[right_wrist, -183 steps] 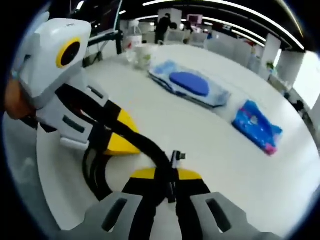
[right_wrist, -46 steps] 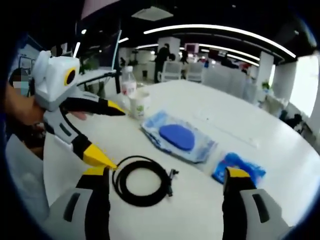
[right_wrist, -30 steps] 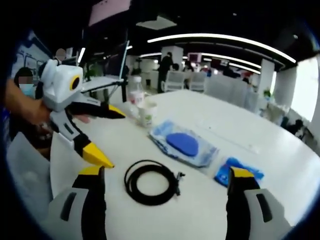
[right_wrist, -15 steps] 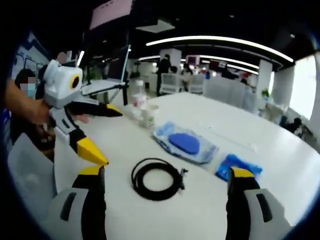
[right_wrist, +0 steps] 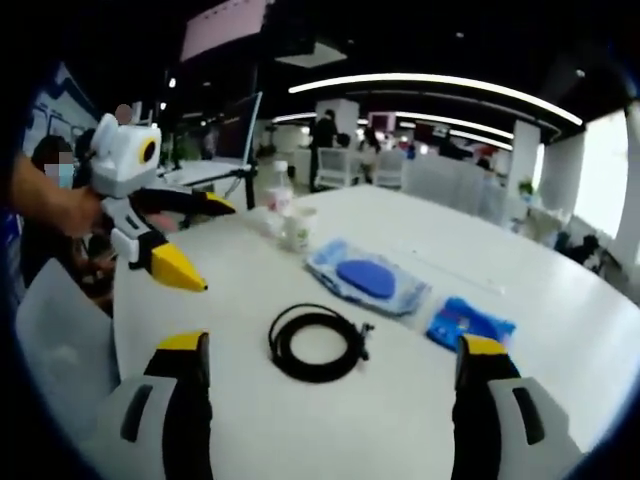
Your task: Arrange the tabletop items into an orderly group along one side of the table until the central work area is clear of visible clutter.
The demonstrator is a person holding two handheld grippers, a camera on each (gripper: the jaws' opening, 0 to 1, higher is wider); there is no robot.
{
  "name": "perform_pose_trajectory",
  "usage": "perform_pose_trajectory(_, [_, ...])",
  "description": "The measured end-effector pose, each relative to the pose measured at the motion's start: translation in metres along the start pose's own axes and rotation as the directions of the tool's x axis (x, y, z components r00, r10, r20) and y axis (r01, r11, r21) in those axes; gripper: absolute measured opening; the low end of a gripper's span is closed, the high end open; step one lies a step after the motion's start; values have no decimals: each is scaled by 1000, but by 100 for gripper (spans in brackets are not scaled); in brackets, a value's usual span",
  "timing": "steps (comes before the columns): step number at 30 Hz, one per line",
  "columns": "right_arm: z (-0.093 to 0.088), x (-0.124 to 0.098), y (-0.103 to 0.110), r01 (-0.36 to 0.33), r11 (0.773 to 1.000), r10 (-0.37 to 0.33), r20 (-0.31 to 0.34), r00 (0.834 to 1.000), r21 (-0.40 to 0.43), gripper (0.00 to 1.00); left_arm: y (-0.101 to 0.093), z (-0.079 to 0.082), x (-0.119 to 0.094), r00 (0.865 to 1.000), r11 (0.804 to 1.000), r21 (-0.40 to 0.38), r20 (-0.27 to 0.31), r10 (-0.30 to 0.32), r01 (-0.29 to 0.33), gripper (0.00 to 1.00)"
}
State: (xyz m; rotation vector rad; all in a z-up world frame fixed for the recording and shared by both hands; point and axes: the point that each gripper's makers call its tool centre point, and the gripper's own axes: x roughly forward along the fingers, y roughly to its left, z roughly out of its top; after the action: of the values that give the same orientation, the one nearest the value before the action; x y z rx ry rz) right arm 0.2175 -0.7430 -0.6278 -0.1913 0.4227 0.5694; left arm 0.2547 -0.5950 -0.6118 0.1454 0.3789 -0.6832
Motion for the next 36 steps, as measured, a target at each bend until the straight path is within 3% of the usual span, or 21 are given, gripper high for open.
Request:
perform_pose_trajectory(16, [-2, -31, -8, 40, 999, -41, 38, 998, 29, 100, 11, -18, -37, 995, 995, -21, 3, 98, -98, 99])
perform_pose_trajectory(29, [-19, -55, 6, 45, 998, -46, 35, 998, 49, 100, -12, -26, -56, 994, 993, -11, -6, 113, -113, 99])
perform_pose_trajectory(36, [-18, -67, 7, 44, 998, -45, 32, 998, 47, 100, -21, -26, -64, 993, 993, -16, -16, 119, -119, 99])
